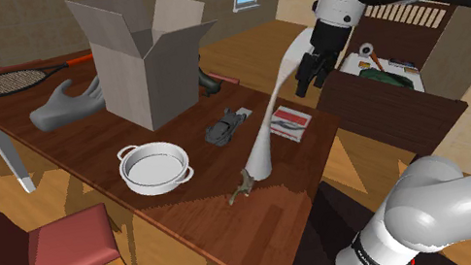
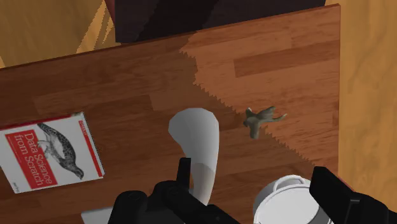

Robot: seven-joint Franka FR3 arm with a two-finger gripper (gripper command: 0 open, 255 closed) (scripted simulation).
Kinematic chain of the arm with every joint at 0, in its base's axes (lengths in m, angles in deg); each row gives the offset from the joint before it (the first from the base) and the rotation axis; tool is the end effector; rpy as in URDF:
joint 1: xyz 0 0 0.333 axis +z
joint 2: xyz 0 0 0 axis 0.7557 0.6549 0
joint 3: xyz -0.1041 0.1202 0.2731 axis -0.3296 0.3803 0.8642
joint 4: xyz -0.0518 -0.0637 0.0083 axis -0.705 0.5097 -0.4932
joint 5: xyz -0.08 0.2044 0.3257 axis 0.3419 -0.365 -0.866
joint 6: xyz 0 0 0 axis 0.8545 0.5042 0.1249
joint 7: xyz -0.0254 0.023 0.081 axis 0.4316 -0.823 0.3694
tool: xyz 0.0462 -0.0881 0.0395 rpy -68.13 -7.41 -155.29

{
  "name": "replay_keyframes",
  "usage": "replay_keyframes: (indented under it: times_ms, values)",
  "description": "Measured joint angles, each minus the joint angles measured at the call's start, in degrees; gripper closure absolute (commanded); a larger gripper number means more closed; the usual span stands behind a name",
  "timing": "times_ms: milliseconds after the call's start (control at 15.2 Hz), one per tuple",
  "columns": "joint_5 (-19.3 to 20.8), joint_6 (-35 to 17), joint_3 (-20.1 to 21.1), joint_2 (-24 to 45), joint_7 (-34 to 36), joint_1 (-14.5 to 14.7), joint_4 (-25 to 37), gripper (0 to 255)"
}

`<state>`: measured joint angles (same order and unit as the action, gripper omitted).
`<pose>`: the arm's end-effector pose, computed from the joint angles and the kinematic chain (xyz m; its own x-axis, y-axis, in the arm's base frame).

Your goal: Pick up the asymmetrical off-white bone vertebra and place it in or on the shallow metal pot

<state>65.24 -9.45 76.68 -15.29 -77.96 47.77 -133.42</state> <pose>0.3080 -0.0187 0.5999 0.9983 0.0167 0.0551 0.0185 -0.9993 -0.0325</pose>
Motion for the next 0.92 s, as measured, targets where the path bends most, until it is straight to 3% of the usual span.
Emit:
replay_keyframes:
  times_ms: [264,924]
  values:
    - [-0.4,-3.5,0.6,1.3,-0.2,0.7,-2.9,0]
    - [-2.7,-20.0,3.7,10.7,-1.3,4.4,-13.2,0]
